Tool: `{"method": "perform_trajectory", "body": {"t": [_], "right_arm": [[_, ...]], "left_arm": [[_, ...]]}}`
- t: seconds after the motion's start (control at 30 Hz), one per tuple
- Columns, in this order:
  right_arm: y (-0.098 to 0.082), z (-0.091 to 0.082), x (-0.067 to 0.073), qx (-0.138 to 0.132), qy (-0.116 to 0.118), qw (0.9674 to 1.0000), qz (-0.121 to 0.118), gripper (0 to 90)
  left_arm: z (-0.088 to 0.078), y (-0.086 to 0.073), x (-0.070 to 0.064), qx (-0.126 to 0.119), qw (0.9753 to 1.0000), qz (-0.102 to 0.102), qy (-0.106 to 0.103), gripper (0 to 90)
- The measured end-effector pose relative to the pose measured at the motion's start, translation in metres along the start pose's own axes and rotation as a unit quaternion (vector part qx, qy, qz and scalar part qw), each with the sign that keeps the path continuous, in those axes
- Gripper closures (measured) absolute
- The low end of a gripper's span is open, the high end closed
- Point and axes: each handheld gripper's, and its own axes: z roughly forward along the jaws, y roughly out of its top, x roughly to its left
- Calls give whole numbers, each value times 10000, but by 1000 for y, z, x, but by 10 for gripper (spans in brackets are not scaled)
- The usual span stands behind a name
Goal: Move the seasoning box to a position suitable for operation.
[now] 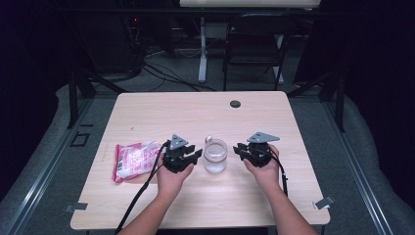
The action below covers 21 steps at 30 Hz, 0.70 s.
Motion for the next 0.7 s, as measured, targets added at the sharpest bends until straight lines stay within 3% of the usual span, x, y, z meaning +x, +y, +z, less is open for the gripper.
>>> {"method": "perform_trajectory", "body": {"t": [0.13, 0.3, 0.47, 0.6, 0.7], "right_arm": [[2, 6, -4, 44, 79, 9999, 81, 751], [4, 11, -6, -12, 219, 9995, 209, 779], [6, 17, 3, -17, 450, 9990, 17, 778], [8, 18, 9, -9, 364, 9992, -189, 796], [8, 18, 9, -7, 411, 9990, -169, 822]], "left_arm": [[12, 2, 1, 47, 9997, -18, 254, 659], [20, -1, 0, 155, 9994, 1, 319, 680], [20, -2, -3, 187, 9991, 50, 376, 698], [19, -4, -6, 197, 9988, 159, 425, 712], [18, -4, -9, 196, 9986, 202, 442, 741]]}}
